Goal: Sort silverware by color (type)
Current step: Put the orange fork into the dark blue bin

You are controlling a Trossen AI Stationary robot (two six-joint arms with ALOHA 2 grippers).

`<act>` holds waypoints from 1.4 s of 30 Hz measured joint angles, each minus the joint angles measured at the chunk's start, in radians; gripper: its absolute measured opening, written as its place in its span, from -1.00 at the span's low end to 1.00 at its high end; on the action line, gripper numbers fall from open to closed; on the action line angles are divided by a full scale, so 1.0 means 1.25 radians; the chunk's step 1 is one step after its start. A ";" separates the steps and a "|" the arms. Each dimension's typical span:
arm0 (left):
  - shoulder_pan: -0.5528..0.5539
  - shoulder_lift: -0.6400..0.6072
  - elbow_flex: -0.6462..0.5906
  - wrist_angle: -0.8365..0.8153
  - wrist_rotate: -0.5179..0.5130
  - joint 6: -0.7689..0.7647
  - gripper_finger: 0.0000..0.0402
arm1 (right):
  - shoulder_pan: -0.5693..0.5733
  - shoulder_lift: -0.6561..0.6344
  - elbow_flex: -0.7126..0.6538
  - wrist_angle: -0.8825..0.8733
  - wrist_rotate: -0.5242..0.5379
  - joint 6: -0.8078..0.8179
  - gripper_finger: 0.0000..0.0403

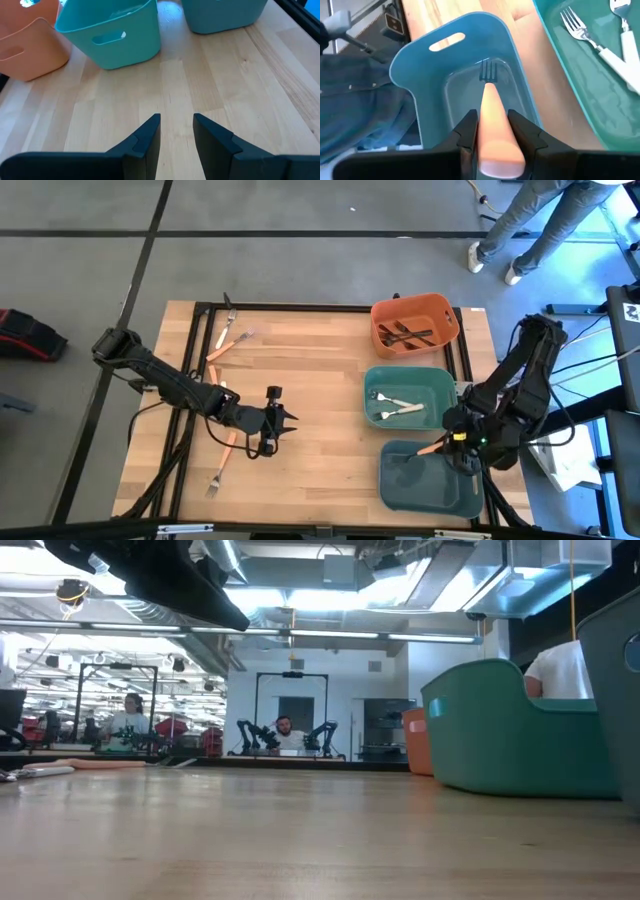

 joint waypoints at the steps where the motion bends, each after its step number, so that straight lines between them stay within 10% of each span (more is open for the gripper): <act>1: 0.000 0.000 0.000 0.000 0.000 0.000 -0.45 | 0.000 -0.004 0.000 0.000 -0.006 -0.002 -0.67; 15: 0.024 0.000 0.000 0.000 -0.008 0.006 -0.45 | -0.070 -0.069 0.177 -0.101 0.136 -0.207 -0.67; 25: 0.022 0.000 0.000 0.000 -0.008 0.003 -0.45 | -0.281 -0.064 0.158 -0.314 0.140 -0.220 -0.67; 42: 0.022 0.000 0.000 0.000 -0.008 0.000 -0.45 | -0.544 -0.029 0.000 -0.054 -0.032 -0.531 -0.67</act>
